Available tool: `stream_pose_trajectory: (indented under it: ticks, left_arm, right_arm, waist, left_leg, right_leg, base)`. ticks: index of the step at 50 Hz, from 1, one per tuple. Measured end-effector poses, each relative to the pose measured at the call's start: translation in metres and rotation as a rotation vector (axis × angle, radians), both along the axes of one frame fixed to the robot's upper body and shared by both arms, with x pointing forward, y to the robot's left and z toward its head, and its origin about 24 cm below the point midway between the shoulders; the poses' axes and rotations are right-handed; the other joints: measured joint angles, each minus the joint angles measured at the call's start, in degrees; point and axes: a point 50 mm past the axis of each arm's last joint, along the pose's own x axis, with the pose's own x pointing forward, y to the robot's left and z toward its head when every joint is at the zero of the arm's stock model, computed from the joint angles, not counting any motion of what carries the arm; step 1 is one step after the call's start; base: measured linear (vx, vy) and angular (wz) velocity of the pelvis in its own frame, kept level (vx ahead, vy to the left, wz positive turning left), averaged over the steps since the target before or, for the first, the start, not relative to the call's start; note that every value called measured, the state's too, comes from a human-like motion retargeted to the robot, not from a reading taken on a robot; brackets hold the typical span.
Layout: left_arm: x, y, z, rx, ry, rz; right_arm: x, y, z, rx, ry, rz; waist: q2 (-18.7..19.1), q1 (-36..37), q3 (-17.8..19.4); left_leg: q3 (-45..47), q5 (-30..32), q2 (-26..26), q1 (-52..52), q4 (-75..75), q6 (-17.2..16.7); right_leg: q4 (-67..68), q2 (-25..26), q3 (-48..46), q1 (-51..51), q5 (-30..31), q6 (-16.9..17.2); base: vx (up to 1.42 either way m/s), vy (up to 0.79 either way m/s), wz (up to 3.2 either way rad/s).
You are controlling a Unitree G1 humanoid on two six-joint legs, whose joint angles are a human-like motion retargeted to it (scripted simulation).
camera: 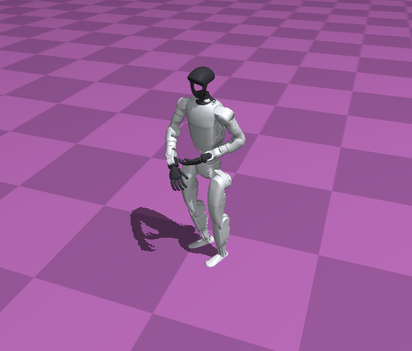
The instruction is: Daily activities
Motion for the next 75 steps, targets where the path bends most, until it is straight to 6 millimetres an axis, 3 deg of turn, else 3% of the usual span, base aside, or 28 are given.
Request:
stream_pose_trajectory:
  ticks: [15, 22, 31, 33, 36, 41, 45, 48, 50, 51, 53, 55, 58, 60, 62, 64, 66, 68, 70, 71, 73, 75]
  left_arm:
    - [0.015, -0.002, 0.001, 0.126, -0.127, -0.024]
    - [0.023, -0.003, 0.0, 0.193, -0.173, -0.031]
    - [0.033, -0.002, -0.012, 0.321, -0.235, -0.121]
    - [0.035, -0.002, -0.017, 0.359, -0.247, -0.153]
    - [0.037, -0.001, -0.026, 0.427, -0.263, -0.209]
    - [0.04, 0.001, -0.04, 0.527, -0.283, -0.297]
    - [0.043, 0.005, -0.047, 0.542, -0.27, -0.315]
    - [0.05, 0.01, -0.048, 0.514, -0.231, -0.272]
    - [0.056, 0.012, -0.048, 0.492, -0.2, -0.233]
    - [0.059, 0.013, -0.048, 0.485, -0.185, -0.212]
    - [0.067, 0.015, -0.049, 0.479, -0.156, -0.168]
    - [0.075, 0.018, -0.051, 0.49, -0.125, -0.117]
    - [0.088, 0.024, -0.054, 0.539, -0.088, -0.027]
    - [0.096, 0.029, -0.057, 0.583, -0.076, 0.031]
    - [0.102, 0.035, -0.058, 0.625, -0.071, 0.085]
    - [0.106, 0.04, -0.058, 0.657, -0.071, 0.13]
    - [0.107, 0.047, -0.059, 0.687, -0.074, 0.163]
    - [0.107, 0.055, -0.059, 0.708, -0.081, 0.182]
    - [0.105, 0.061, -0.057, 0.708, -0.104, 0.183]
    - [0.107, 0.063, -0.051, 0.698, -0.133, 0.185]
    - [0.109, 0.067, -0.041, 0.682, -0.186, 0.193]
    - [0.11, 0.07, -0.034, 0.672, -0.22, 0.204]
  right_arm:
    - [0.008, -0.006, 0.014, 0.097, 0.025, -0.066]
    - [0.014, 0.006, 0.031, 0.212, 0.035, -0.099]
    - [0.007, 0.015, 0.039, 0.277, 0.195, -0.084]
    - [0.009, 0.027, 0.055, 0.333, 0.21, -0.035]
    - [0.012, 0.048, 0.096, 0.444, 0.197, 0.089]
    - [0.006, 0.077, 0.211, 0.712, -0.008, 0.373]
    - [0.0, 0.07, 0.295, 0.951, -0.272, 0.446]
    - [0.018, 0.052, 0.313, 1.056, -0.355, 0.314]
    - [0.04, 0.04, 0.297, 1.06, -0.315, 0.165]
    - [0.053, 0.034, 0.278, 1.033, -0.256, 0.071]
    - [0.075, 0.019, 0.226, 0.945, -0.108, -0.129]
    - [0.085, 0.0, 0.159, 0.812, 0.067, -0.335]
    - [0.07, -0.027, 0.064, 0.579, 0.287, -0.571]
    - [0.048, -0.039, 0.019, 0.455, 0.383, -0.66]
    - [0.034, -0.044, -0.002, 0.399, 0.412, -0.704]
    - [0.034, -0.045, -0.003, 0.422, 0.38, -0.731]
    - [0.051, -0.041, 0.019, 0.535, 0.288, -0.744]
    - [0.08, -0.034, 0.07, 0.744, 0.136, -0.716]
    - [0.102, -0.02, 0.153, 1.034, -0.055, -0.596]
    - [0.103, -0.012, 0.209, 1.208, -0.174, -0.484]
    - [0.078, -0.001, 0.312, 1.53, -0.393, -0.21]
    - [0.032, -0.001, 0.386, 1.791, -0.554, 0.082]
  waist:
    - [1.58, 0.31, -0.9]
    - [2.0, 0.2, -1.23]
    - [2.31, 0.04, -1.63]
    - [2.39, -0.04, -1.86]
    - [2.44, -0.25, -2.28]
    - [2.62, -0.74, -3.39]
    - [2.95, -0.47, -4.06]
    - [3.05, 0.26, -4.2]
    - [3.05, 0.76, -4.18]
    - [3.07, 1.02, -4.16]
    - [3.2, 1.49, -4.09]
    - [3.51, 1.87, -4.04]
    - [4.44, 2.19, -3.83]
    - [5.06, 2.28, -3.61]
    - [5.49, 2.25, -3.5]
    - [5.77, 2.19, -3.6]
    - [5.95, 2.12, -3.96]
    - [6.1, 2.08, -4.48]
    - [6.33, 2.07, -4.93]
    - [6.42, 2.19, -4.79]
    - [6.7, 2.36, -4.91]
    - [7.25, 2.65, -5.93]
  left_leg:
    - [-1.94, 0.59, -0.14, -0.68, -0.45, 0.24]
    - [-2.49, 0.45, -0.21, -1.53, 0.1, 0.53]
    - [-2.82, 0.5, 0.07, -3.22, 0.24, 0.22]
    - [-2.77, 0.56, 0.21, -3.63, 0.15, 0.14]
    - [-2.58, 0.63, 0.43, -4.2, 0.08, 0.01]
    - [-2.67, 0.67, 0.63, -5.21, 0.48, 0.24]
    - [-3.15, 0.55, 0.57, -6.38, 1.23, 0.36]
    - [-3.68, 0.78, 0.44, -7.03, 1.16, 0.22]
    - [-4.13, 1.17, 0.36, -7.21, 0.64, 0.0]
    - [-4.39, 1.44, 0.36, -7.11, 0.17, -0.17]
    - [-4.95, 2.09, 0.41, -6.72, -1.07, -0.69]
    - [-5.6, 2.92, 0.56, -6.08, -2.76, -1.5]
    - [-6.88, 4.15, 0.79, -5.46, -5.06, -2.8]
    - [-7.81, 4.38, 0.82, -5.74, -5.3, -3.38]
    - [-8.6, 4.54, 0.82, -6.19, -5.31, -3.69]
    - [-9.17, 4.65, 0.84, -6.58, -5.31, -3.86]
    - [-9.39, 4.72, 0.89, -6.84, -5.3, -3.94]
    - [-9.28, 4.77, 0.94, -6.93, -5.29, -3.83]
    - [-9.05, 4.79, 0.97, -6.92, -5.28, -3.46]
    - [-8.88, 4.63, 1.06, -7.05, -5.19, -3.17]
    - [-8.88, 4.42, 1.11, -7.35, -5.12, -2.66]
    - [-9.24, 4.53, 0.97, -7.43, -5.28, -2.4]
  right_leg:
    - [-1.22, 0.17, -1.6, 0.51, 1.45, -0.39]
    - [-1.5, 0.22, -2.13, 0.34, 1.99, -0.78]
    - [-2.02, 0.62, -2.64, -0.74, 2.98, -1.27]
    - [-2.21, 0.79, -2.61, -1.08, 3.29, -1.36]
    - [-2.69, 1.07, -2.58, -1.47, 3.82, -1.48]
    - [-4.04, 1.5, -2.62, -1.62, 5.06, -1.66]
    - [-5.24, 1.73, -2.96, -1.73, 5.98, -1.92]
    - [-5.44, 1.7, -3.53, -2.07, 6.29, -1.95]
    - [-5.19, 1.61, -4.0, -2.37, 6.32, -1.93]
    - [-4.87, 1.56, -4.28, -2.49, 6.29, -1.91]
    - [-4.16, 1.46, -4.87, -2.68, 6.14, -1.86]
    - [-3.31, 1.39, -5.57, -2.86, 5.89, -1.87]
    - [-2.08, 1.29, -6.92, -3.23, 5.37, -2.41]
    - [-1.57, 1.23, -7.84, -3.44, 5.15, -2.82]
    - [-1.44, 1.25, -8.64, -3.62, 5.09, -3.12]
    - [-1.54, 1.34, -9.21, -3.72, 5.17, -3.3]
    - [-1.75, 1.47, -9.53, -3.73, 5.28, -3.34]
    - [-1.94, 1.56, -9.63, -3.67, 5.41, -3.28]
    - [-2.13, 1.61, -9.52, -3.61, 5.65, -3.22]
    - [-2.34, 1.78, -9.17, -3.71, 5.82, -3.4]
    - [-2.67, 1.96, -8.66, -3.96, 6.13, -3.86]
    - [-2.62, 1.79, -8.85, -4.07, 6.42, -4.25]
  base:
    - [0.0, 0.01, 0.09]
    - [0.0, 0.0, 0.0]
    - [0.0, 0.0, 0.0]
    - [0.0, 0.0, 0.0]
    - [0.0, 0.0, 0.0]
    - [0.0, 0.0, 0.0]
    - [0.0, 0.01, 0.05]
    - [0.01, 0.03, 0.27]
    - [0.0, 0.03, 0.36]
    - [-0.01, 0.02, 0.41]
    - [-0.01, 0.02, 0.47]
    - [-0.02, 0.01, 0.53]
    - [-0.02, -0.01, 0.56]
    - [-0.01, -0.01, 0.53]
    - [0.0, -0.01, 0.45]
    - [0.01, -0.01, 0.35]
    - [0.02, -0.01, 0.22]
    - [0.0, 0.0, 0.0]
    - [0.03, 0.0, -0.03]
    - [0.06, -0.01, -0.11]
    - [0.07, 0.0, -0.06]
    - [0.06, 0.01, 0.14]
